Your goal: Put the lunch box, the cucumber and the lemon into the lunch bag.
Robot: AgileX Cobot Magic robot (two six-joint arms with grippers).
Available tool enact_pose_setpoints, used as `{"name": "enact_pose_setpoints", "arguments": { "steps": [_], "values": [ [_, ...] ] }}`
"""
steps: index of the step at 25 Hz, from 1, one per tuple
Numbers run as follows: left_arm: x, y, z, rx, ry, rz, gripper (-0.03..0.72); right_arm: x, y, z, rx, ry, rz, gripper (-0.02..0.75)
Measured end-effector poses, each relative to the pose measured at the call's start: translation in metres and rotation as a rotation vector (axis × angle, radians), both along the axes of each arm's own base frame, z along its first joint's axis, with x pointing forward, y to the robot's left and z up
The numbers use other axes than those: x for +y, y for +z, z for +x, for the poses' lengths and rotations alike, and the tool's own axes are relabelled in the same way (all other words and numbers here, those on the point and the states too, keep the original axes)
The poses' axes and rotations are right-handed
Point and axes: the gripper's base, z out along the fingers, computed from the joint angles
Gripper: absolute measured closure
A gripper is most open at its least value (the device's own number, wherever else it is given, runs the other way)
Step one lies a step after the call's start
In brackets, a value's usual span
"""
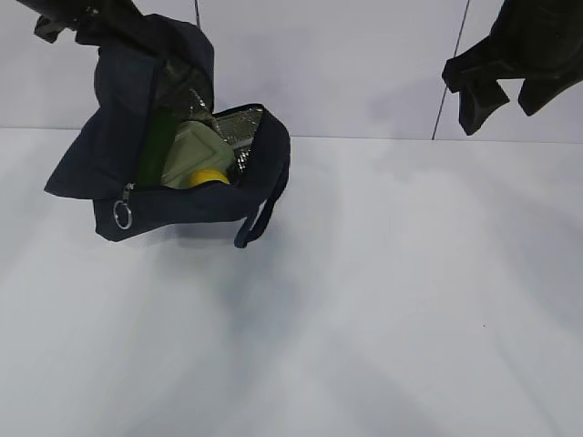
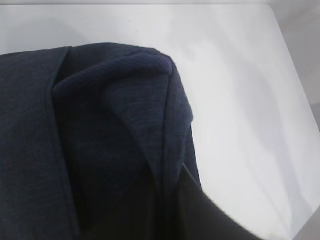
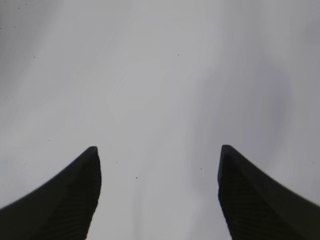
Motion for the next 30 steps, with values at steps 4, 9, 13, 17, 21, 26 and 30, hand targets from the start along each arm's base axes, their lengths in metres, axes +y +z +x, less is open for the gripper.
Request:
{"name": "enact_pose_setpoints", "arguments": {
  "steps": [4,9,13,17,21,26,30],
  "values": [
    [-0.023,0.012,-0.011,-0.050,-0.049,0.031,0.680,-0.002,0.007,-0.006,-0.018,-0.002,0.004,0.190],
    [-0.030,0.038,-0.027,-0.149,-0.023,0.086,0.680,-0.007,0.028,-0.019,-0.072,-0.006,0.014,0.190],
    [-0.031,0.051,-0.035,-0.170,-0.007,0.071,0.680,-0.009,0.020,-0.027,-0.044,-0.019,0.009,0.190],
    [-0.034,0.045,-0.049,-0.185,0.026,0.079,0.680,-0.015,0.007,-0.047,-0.039,-0.023,0.013,0.190],
    [-0.037,0.031,-0.074,-0.230,0.099,0.071,0.680,-0.022,0.009,-0.070,-0.095,-0.023,0.038,0.190],
    [-0.050,0.014,-0.098,-0.235,0.147,-0.005,0.680,-0.022,0.015,-0.083,-0.127,-0.026,0.096,0.190],
    [-0.071,0.010,-0.106,-0.251,0.144,-0.049,0.680,-0.022,0.008,-0.090,-0.109,-0.029,0.118,0.190]
  ]
}}
